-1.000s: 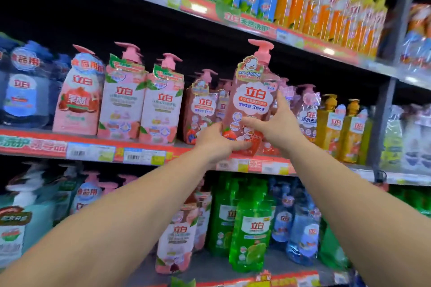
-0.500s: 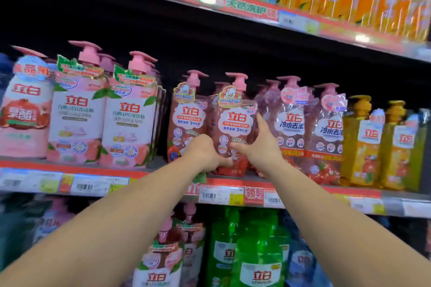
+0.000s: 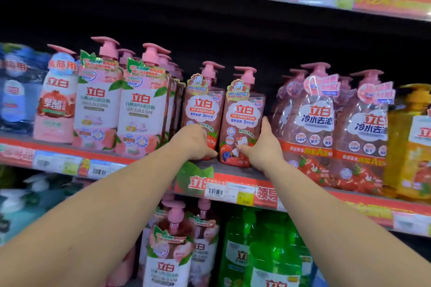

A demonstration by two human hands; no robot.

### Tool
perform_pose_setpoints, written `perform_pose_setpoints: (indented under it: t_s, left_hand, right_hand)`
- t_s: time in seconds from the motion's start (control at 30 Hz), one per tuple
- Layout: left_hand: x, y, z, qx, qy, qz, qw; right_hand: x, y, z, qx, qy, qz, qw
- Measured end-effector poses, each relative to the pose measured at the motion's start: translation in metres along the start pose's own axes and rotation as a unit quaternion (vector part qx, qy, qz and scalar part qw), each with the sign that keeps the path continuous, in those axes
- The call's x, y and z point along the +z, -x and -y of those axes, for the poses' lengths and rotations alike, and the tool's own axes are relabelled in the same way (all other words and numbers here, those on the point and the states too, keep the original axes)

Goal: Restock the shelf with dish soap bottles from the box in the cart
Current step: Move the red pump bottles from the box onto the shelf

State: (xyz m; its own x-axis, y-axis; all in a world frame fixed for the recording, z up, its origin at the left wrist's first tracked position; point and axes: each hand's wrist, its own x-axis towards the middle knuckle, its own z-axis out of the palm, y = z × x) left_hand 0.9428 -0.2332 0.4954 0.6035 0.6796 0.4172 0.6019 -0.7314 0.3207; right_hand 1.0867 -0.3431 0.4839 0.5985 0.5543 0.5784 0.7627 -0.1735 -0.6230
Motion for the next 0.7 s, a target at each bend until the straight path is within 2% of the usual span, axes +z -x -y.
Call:
perform_pose_setpoints:
  t_s: [0.4, 0.5, 0.6, 0.63, 0.7]
  left_hand:
    - [0.004, -0.006, 0.009, 0.018, -0.033, -0.029, 0.999]
    - [0.001, -0.002, 0.009, 0.015, -0.023, -0.012, 1.0]
    - [-0.005, 0.01, 0.009, 0.021, 0.038, 0.01, 0.999]
    - [-0.007, 0.015, 0.009, 0.021, 0.075, -0.009, 0.997]
    - [-0.009, 0.031, 0.012, 0.022, 0.17, -0.102, 0.98]
  right_hand:
    - [0.009, -0.004, -0.002, 0.015, 0.003, -0.005, 1.0]
    - [0.009, -0.001, 0.001, 0.032, -0.01, -0.002, 0.999]
    - [0.004, 0.009, 0.01, 0.041, 0.006, -0.065, 0.997]
    - [0.003, 0.015, 0.015, 0.018, 0.019, -0.104, 0.994]
    - [0.005, 0.03, 0.032, -0.064, 0.03, -0.151, 0.986]
